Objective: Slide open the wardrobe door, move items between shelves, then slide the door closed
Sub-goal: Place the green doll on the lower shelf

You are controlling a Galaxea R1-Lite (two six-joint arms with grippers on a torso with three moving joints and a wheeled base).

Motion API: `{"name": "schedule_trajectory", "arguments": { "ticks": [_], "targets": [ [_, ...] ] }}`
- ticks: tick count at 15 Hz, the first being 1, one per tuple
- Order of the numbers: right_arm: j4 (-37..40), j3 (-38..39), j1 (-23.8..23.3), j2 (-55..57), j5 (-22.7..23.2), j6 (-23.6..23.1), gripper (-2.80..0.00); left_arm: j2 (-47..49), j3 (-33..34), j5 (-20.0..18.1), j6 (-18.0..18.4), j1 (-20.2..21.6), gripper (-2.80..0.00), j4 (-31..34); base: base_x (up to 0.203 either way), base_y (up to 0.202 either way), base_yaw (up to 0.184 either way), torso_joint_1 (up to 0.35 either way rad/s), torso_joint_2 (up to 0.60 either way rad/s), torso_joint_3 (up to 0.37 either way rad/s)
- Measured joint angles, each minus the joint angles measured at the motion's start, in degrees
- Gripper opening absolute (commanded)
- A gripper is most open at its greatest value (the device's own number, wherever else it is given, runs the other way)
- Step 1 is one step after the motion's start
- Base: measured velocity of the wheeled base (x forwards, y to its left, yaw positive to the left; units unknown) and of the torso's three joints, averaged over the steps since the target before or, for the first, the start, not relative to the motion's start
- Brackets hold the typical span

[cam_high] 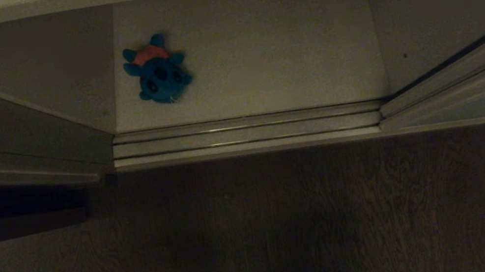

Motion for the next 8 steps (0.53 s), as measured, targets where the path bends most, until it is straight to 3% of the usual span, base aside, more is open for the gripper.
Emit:
{"name": "schedule_trajectory", "arguments": {
  "ticks": [3,8],
  "targets": [
    [0.0,0.0,0.0,0.0,0.0,0.0,-2.80,-1.1,1.4,-4.2,0.1,0.1,-2.80,4.2,0.000,0.000,0.000,0.000,0.00,0.000],
    [0.0,0.0,0.0,0.0,0.0,0.0,-2.80,-1.5,1.8,-3.2,-3.0,0.1,-2.80,4.0,0.000,0.000,0.000,0.000,0.00,0.000]
  ]
}}
